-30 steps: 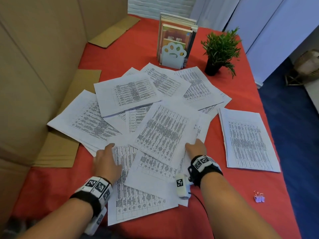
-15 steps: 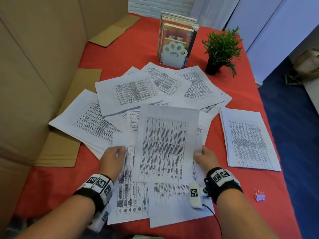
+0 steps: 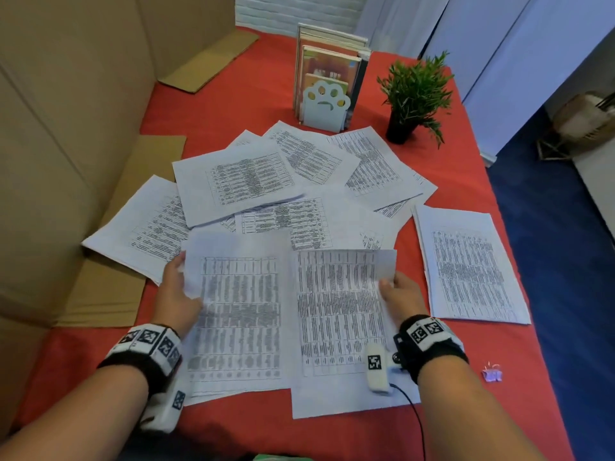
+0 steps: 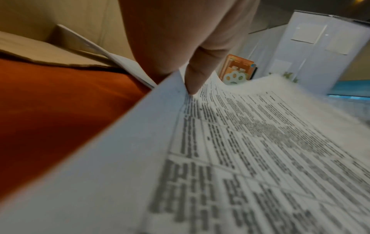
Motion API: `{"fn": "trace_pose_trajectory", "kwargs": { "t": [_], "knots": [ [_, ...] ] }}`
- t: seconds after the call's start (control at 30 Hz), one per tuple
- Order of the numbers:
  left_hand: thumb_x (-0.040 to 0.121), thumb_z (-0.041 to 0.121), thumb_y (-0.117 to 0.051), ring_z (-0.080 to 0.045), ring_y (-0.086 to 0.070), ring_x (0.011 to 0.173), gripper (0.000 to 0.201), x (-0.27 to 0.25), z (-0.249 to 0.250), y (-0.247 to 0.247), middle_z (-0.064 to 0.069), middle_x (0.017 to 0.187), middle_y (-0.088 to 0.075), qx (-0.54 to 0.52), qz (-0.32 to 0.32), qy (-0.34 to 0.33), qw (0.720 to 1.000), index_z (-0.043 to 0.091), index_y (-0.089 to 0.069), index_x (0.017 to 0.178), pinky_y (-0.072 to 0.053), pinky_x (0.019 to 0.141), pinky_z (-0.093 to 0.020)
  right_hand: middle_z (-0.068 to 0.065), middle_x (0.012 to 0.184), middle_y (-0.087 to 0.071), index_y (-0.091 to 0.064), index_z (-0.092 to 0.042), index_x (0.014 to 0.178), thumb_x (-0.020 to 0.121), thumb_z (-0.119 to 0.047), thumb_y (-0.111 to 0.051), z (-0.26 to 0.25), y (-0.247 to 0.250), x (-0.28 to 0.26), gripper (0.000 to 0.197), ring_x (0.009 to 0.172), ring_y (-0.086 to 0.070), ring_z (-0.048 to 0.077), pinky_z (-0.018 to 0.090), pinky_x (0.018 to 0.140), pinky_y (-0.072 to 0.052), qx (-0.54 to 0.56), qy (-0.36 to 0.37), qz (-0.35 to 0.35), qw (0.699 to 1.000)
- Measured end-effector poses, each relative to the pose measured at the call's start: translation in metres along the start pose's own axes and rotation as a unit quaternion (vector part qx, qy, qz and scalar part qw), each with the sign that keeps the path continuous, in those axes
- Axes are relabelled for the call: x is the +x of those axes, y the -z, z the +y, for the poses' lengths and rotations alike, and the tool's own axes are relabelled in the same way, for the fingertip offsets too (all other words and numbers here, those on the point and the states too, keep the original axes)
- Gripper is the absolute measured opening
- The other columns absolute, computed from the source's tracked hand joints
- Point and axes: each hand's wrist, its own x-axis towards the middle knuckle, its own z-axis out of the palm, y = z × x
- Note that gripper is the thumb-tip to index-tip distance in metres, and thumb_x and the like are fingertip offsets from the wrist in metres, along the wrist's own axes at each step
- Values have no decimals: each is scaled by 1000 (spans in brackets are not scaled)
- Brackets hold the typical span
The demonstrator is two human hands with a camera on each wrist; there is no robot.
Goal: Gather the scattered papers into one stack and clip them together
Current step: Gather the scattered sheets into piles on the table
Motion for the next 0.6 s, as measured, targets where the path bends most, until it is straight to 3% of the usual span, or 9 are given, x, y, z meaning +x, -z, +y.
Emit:
{"fn": "trace_pose_trajectory", "kwargs": {
  "t": [0.13, 0.2, 0.27, 0.33, 0.4, 0.47, 0.53, 0.57, 0.6],
  "knots": [
    [75, -18, -60, -25, -57, 107, 91, 8, -2, 16, -10, 124, -57, -38, 41, 21, 998, 31, -23, 143, -47, 87, -35, 2, 91, -62, -62, -14, 98, 92, -6, -52, -14, 2, 3, 14, 84, -56, 16, 31, 86, -43, 79, 3, -8, 997],
    [73, -20, -57, -27, -59, 109, 96, 9, 0, 17, -13, 126, -57, -44, 40, 25, 998, 39, -23, 140, -50, 90, -40, 6, 85, -60, -63, -18, 84, 89, -11, -55, -16, -8, 3, 11, 81, -53, 18, 36, 83, -43, 85, 8, -33, 996],
    [71, -22, -54, -27, -61, 100, 94, 5, 9, 12, -8, 116, -61, -57, 22, 29, 998, 37, -28, 139, -54, 80, -41, 9, 81, -54, -61, -19, 79, 86, -15, -57, -18, -24, -1, 9, 78, -49, 20, 38, 76, -42, 100, 11, -75, 992],
    [67, -26, -51, -26, -62, 94, 91, 1, 20, -1, -7, 110, -63, -68, -11, 36, 997, 30, -33, 137, -52, 67, -35, 14, 90, -60, -62, -11, 93, 90, -9, -54, -24, -41, -8, 9, 82, -56, 24, 42, 79, -46, 151, -1, -122, 981],
    [66, -26, -50, -31, -62, 102, 88, -2, 30, -14, -10, 115, -63, -133, -50, 45, 989, 27, -38, 134, -54, 72, -39, 14, 105, -65, -60, -8, 106, 92, -4, -52, -25, -58, -13, 16, 94, -62, 29, 48, 88, -49, 190, -5, -160, 969],
    [78, -11, -55, -33, -64, 101, 63, -3, 39, -25, -14, 117, -64, -240, -69, 78, 965, 23, -45, 130, -53, 82, -48, 11, 106, -65, -58, -15, 102, 88, -5, -57, -27, -69, -14, 18, 99, -62, 33, 49, 90, -49, 189, 8, -146, 971],
    [95, 28, -46, -22, -64, 97, 31, -3, 45, -30, -12, 119, -65, -278, -80, 109, 951, 20, -54, 124, -48, 93, -46, 8, 98, -63, -56, -18, 96, 84, -6, -58, -31, -74, -12, 17, 95, -61, 31, 45, 84, -50, 153, 29, -91, 984],
    [94, 46, -42, -18, -64, 99, 39, -2, 45, -31, -6, 118, -67, -264, -95, 120, 952, 21, -59, 119, -47, 95, -44, 6, 97, -63, -54, -17, 96, 85, -4, -56, -32, -75, -8, 18, 92, -61, 28, 42, 81, -50, 142, 37, -65, 987],
    [88, 57, -48, -18, -65, 104, 46, 0, 43, -32, -2, 115, -69, -241, -124, 121, 955, 23, -61, 116, -47, 96, -44, 5, 99, -64, -53, -16, 100, 85, -2, -54, -34, -75, -5, 20, 92, -62, 27, 40, 81, -51, 143, 46, -53, 987]
  ]
}}
